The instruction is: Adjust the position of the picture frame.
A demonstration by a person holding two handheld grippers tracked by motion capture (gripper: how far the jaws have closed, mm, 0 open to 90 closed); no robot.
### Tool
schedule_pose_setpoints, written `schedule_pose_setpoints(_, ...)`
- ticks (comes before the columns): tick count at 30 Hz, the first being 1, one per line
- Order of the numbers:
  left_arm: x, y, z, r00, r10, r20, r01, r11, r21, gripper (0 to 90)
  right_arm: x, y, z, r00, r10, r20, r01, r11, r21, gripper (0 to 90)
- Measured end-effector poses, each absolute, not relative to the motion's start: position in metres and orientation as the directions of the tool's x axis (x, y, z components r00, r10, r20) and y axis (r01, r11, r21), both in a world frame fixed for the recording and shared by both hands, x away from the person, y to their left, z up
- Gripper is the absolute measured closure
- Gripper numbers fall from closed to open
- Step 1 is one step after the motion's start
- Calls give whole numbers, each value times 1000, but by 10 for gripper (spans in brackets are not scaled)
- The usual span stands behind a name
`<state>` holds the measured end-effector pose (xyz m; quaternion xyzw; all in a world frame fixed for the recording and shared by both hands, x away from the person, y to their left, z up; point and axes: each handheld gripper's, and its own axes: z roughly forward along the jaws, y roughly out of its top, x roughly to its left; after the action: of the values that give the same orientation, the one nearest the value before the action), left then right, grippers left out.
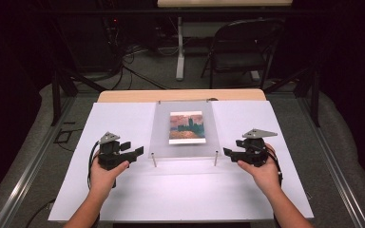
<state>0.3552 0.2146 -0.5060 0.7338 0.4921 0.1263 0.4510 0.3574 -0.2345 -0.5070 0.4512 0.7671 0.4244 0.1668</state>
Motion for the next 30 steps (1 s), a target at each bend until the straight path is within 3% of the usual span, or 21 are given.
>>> schedule_pose_setpoints(23,438,181,-480,463,848,-257,619,-102,779,350,440,-215,-487,-478,874,93,549,214,808,341)
schedule_pose_setpoints(30,453,172,-482,469,850,-241,620,-123,775,350,454,-207,-487,-483,866,127,542,182,820,392)
